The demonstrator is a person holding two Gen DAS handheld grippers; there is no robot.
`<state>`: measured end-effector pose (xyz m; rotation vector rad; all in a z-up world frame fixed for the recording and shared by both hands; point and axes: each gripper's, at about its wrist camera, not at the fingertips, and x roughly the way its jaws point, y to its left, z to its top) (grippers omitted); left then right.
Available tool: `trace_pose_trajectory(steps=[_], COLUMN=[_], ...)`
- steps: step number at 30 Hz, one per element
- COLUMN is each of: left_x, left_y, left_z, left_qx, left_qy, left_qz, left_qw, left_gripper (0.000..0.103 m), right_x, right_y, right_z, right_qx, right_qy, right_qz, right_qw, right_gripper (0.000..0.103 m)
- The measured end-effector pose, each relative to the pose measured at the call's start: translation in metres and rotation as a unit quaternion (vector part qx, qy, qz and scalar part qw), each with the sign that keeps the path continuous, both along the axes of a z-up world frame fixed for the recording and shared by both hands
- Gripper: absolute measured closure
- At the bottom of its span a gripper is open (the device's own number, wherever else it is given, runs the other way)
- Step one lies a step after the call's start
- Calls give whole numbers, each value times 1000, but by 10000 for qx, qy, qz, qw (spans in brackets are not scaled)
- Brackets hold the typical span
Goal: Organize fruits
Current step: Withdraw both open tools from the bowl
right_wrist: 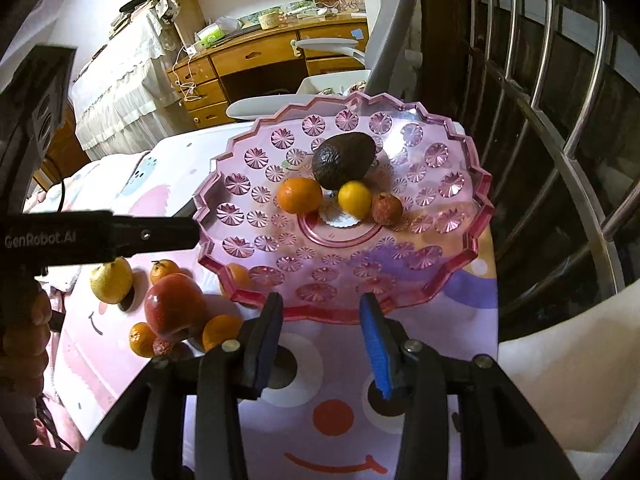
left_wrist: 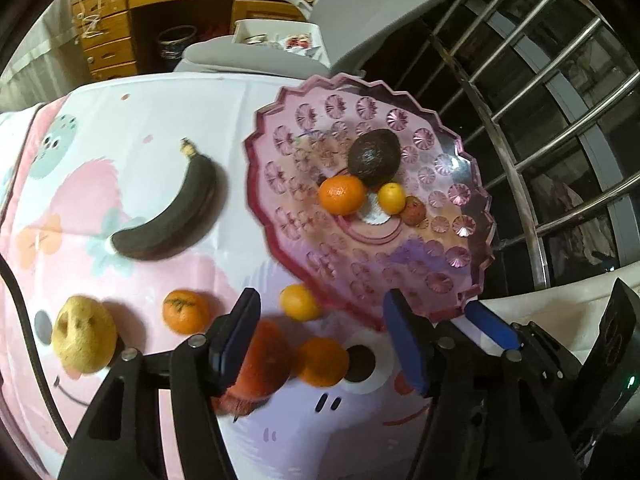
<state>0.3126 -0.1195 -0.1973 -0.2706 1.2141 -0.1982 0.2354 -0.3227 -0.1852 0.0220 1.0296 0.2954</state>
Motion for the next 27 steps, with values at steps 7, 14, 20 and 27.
trace_pose_trajectory(steps=[7, 14, 20, 27], left_x=[-37, -79, -111, -136], left_y=[19, 46, 77, 121], left_z=[7, 14, 19, 23], left_qx=[98, 162, 225, 284], left_qy=[15, -93, -158, -147], left_qz=[326, 634, 740, 305], left_qw=[9994, 9978, 9969, 9990], left_gripper=[35, 35, 27, 23], right_x=[-7, -16, -29, -55], right_y=[-3, -4, 1, 14], right_z=[2, 0, -6, -13], right_qx=[284, 631, 906, 1030], right_qy=[326, 668, 1022, 1337], right_qz=[-98, -284, -672, -1513], right_qw=[9990, 9954, 9883, 9740], right_gripper=[61, 61, 61, 61])
